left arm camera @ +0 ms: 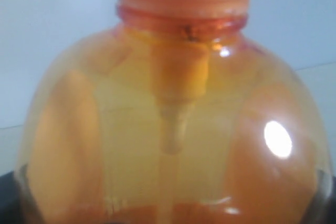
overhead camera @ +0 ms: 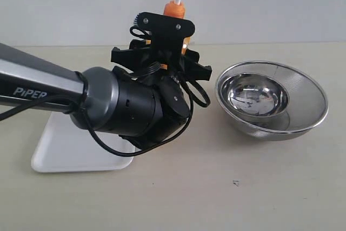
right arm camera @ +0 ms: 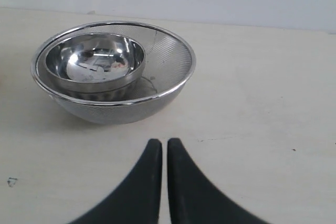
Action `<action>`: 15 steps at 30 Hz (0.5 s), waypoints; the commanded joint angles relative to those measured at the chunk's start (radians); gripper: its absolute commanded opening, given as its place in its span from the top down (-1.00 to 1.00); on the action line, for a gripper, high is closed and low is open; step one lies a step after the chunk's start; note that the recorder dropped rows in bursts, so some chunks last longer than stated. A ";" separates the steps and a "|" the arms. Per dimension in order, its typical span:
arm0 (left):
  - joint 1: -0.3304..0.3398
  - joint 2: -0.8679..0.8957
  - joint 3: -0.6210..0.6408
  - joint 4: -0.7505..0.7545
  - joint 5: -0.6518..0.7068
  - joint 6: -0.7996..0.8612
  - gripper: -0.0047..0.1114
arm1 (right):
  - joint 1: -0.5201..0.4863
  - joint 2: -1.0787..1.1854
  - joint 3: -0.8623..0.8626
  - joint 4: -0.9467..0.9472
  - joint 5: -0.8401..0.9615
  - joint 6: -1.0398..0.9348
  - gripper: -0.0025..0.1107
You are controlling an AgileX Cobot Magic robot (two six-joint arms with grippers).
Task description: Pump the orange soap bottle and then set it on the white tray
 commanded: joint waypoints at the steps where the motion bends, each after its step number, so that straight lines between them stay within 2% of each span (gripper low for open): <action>1: -0.007 -0.017 -0.005 0.047 -0.068 0.013 0.84 | 0.000 -0.005 -0.001 -0.032 -0.013 -0.048 0.94; 7: -0.007 -0.017 -0.005 0.045 -0.058 0.013 0.84 | 0.000 -0.005 -0.001 -0.215 -0.131 -0.260 0.94; 15: -0.007 -0.017 -0.005 0.039 -0.040 0.013 0.84 | 0.000 -0.005 -0.001 -0.196 -0.215 -0.226 0.94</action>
